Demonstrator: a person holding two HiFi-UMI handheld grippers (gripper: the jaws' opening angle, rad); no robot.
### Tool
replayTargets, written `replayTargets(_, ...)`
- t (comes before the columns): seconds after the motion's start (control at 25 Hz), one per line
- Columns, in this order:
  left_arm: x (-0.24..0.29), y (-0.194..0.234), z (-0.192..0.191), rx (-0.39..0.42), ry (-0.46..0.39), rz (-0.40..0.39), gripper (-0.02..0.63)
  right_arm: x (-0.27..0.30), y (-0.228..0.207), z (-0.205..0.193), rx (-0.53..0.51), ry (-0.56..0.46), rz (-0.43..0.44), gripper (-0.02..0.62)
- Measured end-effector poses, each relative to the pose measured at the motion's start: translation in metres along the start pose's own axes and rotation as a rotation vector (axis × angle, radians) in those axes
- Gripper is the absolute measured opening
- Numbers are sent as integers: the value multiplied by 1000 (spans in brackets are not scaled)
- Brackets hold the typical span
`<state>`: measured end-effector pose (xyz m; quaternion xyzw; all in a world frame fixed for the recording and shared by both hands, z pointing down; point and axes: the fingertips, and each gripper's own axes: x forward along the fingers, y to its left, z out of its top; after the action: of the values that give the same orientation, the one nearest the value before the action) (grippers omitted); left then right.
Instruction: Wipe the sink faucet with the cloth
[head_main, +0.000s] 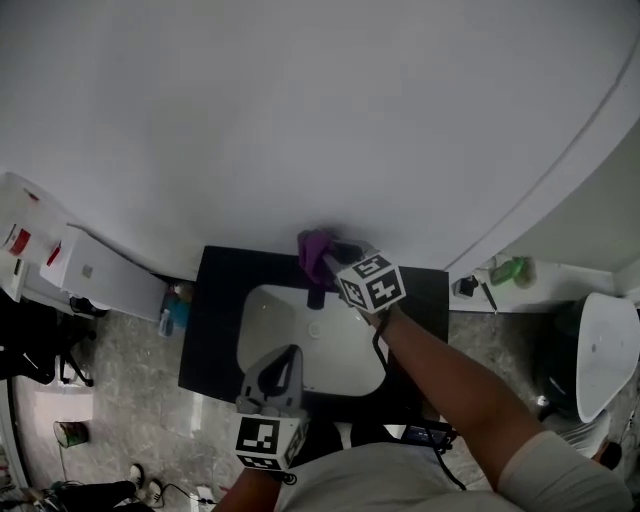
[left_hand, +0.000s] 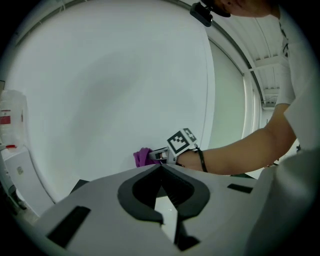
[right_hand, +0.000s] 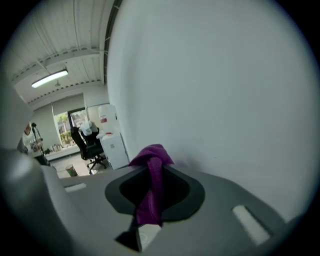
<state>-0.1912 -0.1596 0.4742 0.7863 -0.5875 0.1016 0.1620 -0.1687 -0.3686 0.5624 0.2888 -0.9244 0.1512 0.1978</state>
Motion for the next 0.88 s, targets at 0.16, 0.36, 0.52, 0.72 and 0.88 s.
replayTargets(0.16, 10, 15, -1, -39, 9, 14, 6, 44, -13, -26, -30, 107, -1, 55)
replayTargets(0.36, 16, 29, 0, -52, -2, 27, 6, 32, 5, -44, -34, 98, 10, 54)
replayTargets(0.52, 25, 30, 5, -64, -10, 24, 6, 8, 40, -70, -31, 134, 88, 54)
replayTargets(0.72, 24, 28, 13, -25, -44, 30, 6, 21, -17, -20, -52, 13, -8, 54)
replayTargets(0.88, 23, 23, 3, -37, -20, 44, 6, 38, -20, -32, -83, 69, 18, 54)
